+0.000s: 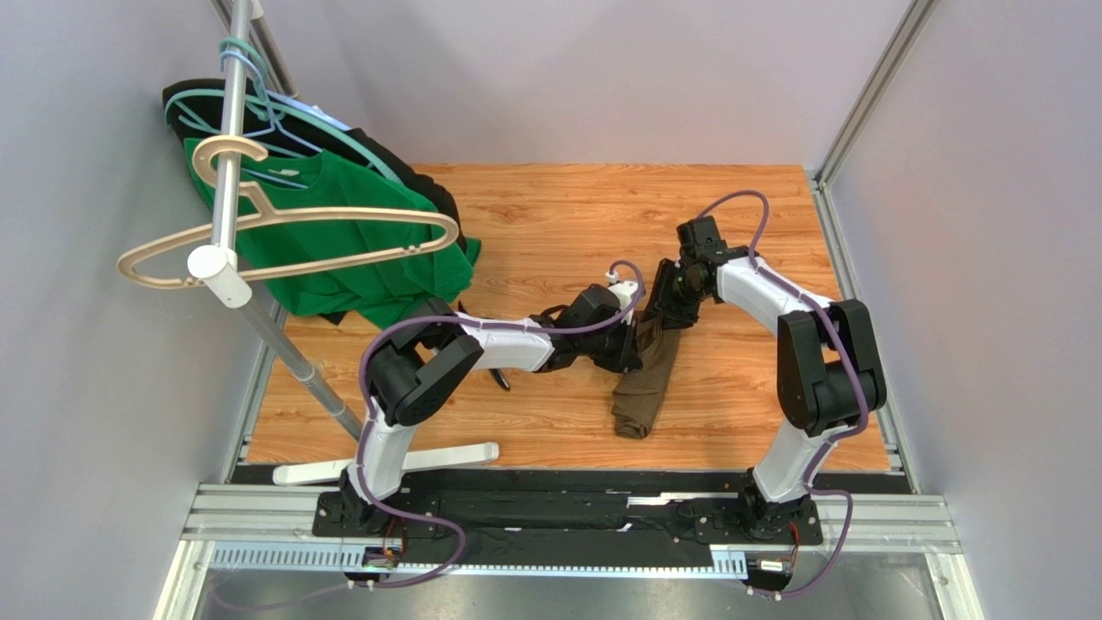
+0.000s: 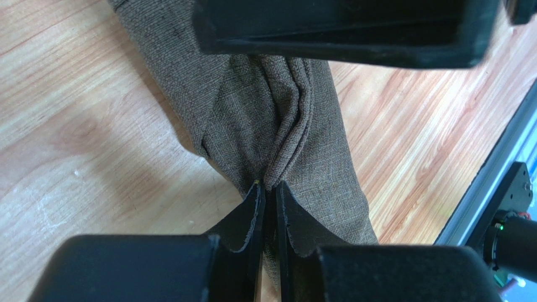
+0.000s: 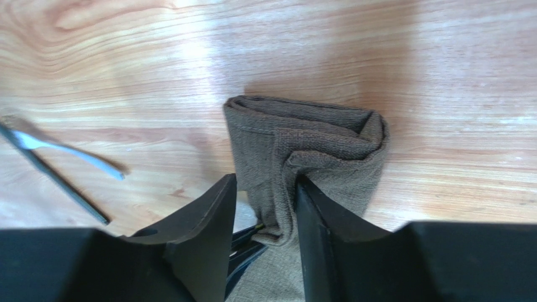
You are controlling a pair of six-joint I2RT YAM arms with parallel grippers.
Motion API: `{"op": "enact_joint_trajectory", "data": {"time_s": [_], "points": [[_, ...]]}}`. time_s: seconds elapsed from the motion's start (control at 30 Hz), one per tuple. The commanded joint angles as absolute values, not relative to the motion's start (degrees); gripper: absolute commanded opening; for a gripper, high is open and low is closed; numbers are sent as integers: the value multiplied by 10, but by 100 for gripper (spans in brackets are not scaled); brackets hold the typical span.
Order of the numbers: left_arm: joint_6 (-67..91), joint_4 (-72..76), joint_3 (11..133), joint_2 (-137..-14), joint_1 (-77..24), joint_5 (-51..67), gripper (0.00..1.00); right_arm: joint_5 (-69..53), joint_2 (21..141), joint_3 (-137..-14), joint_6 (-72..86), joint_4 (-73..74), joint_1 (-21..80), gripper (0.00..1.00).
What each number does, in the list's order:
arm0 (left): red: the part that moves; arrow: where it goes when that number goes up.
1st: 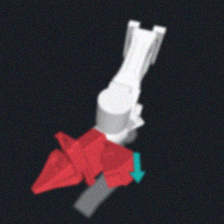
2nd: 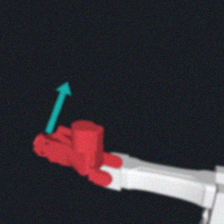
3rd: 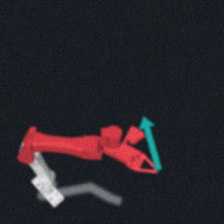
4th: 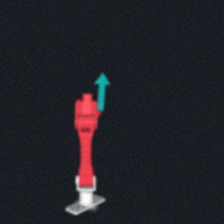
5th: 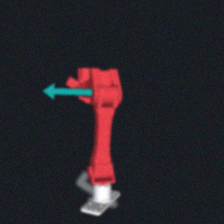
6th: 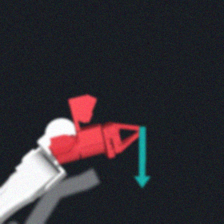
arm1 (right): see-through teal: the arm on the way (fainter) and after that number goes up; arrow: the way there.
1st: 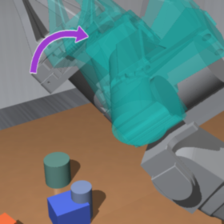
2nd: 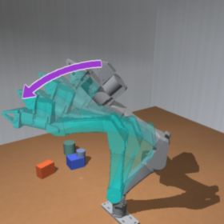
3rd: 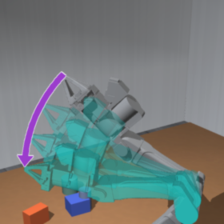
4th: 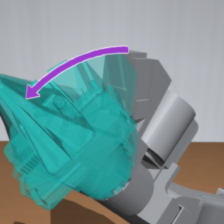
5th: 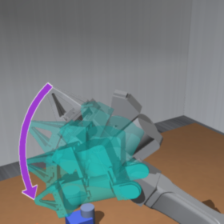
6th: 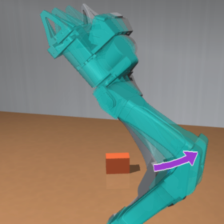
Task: Fold the napkin into a case and place the utensils inside
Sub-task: Fold the 2/3-rectangle-folded napkin at the center of the board, then grasp the top corner of the smaller rectangle folded napkin from the folded napkin.
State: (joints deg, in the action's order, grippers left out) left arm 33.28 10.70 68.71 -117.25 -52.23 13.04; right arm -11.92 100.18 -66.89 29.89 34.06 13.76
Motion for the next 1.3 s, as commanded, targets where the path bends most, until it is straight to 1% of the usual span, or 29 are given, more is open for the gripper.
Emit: {"op": "enact_joint_trajectory", "data": {"time_s": [0.0,0.07,0.1,0.13,0.17,0.2,0.23,0.27,0.3,0.33,0.37,0.47,0.5,0.57,0.6,0.63,0.77,0.87,0.97,1.27], "points": [[347,67,681,-1153,-526,92,13,-67,1005,-689,287,351,142,36],[345,69,683,-1152,-526,98,15,-62,1004,-685,285,352,145,33],[344,63,686,-1151,-526,104,17,-55,1005,-682,280,347,146,32],[342,67,687,-1152,-526,114,28,-55,1005,-679,277,346,148,27],[341,65,692,-1151,-526,121,33,-52,1005,-679,274,347,148,22],[341,62,692,-1143,-526,133,37,-41,1005,-679,266,347,149,12],[340,63,689,-1136,-526,135,45,-38,1000,-679,259,348,153,9],[339,60,692,-1130,-525,138,48,-35,999,-677,257,348,153,7],[338,40,697,-1122,-519,147,50,-32,997,-676,254,344,153,2],[338,30,703,-1118,-516,152,52,-33,994,-673,246,340,152,0],[340,19,717,-1116,-511,156,51,-33,991,-672,245,337,153,0],[359,4,732,-1117,-484,191,43,-46,991,-666,240,325,154,0],[364,4,735,-1119,-477,202,37,-50,990,-664,237,319,153,0],[365,6,746,-1123,-465,199,33,-51,984,-660,236,316,155,0],[363,6,752,-1128,-461,203,27,-52,981,-654,234,309,156,0],[359,4,768,-1132,-456,207,25,-51,977,-651,231,307,155,0],[345,-35,828,-1191,-454,212,24,-58,967,-646,226,296,156,0],[353,-14,835,-1214,-456,226,26,-68,962,-642,225,288,156,0],[356,-28,849,-1238,-457,217,25,-79,954,-635,229,274,156,0],[383,28,825,-1242,-461,189,16,-164,933,-582,270,214,166,0]]}}
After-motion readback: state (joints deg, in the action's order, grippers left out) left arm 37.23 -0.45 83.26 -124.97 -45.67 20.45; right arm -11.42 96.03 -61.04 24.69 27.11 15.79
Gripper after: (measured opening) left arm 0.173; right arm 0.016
